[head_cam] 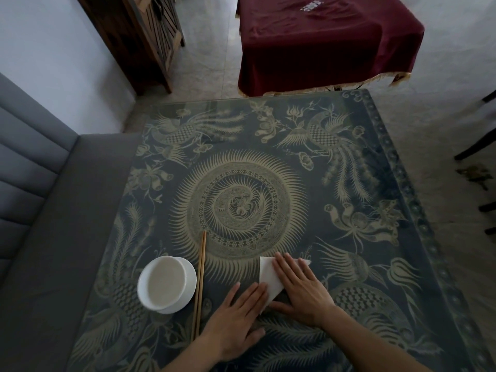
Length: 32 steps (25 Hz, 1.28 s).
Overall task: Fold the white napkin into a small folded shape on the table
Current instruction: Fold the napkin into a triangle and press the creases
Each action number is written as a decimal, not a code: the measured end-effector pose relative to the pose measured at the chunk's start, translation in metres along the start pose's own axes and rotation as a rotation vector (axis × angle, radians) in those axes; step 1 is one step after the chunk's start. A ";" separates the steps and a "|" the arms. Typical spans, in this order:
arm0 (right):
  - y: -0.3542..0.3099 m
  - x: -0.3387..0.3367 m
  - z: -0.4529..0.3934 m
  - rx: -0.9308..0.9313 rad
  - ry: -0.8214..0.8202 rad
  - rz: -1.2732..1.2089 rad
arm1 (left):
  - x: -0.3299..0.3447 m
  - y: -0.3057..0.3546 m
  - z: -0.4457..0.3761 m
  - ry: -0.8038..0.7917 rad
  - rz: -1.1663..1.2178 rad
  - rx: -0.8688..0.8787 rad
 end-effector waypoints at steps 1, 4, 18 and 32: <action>0.000 0.000 0.000 -0.002 -0.002 0.005 | 0.005 0.000 0.008 -0.011 0.002 0.006; 0.000 0.000 0.000 -0.010 0.005 0.010 | 0.015 -0.001 0.027 -0.037 -0.001 0.013; -0.013 -0.005 0.007 0.087 0.093 0.002 | -0.027 -0.003 -0.053 -0.047 0.007 -0.193; -0.015 -0.006 -0.009 0.005 0.096 0.011 | -0.018 -0.016 -0.059 -0.071 0.065 -0.224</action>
Point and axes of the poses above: each hand's wrist, its own z-axis away from the middle knuckle, its own x-axis out of the palm, y = z × x, the point moved 8 cm from there along -z, towards the middle knuckle, and after that the axes turned 14 degrees about -x, right-handed, at the moved point
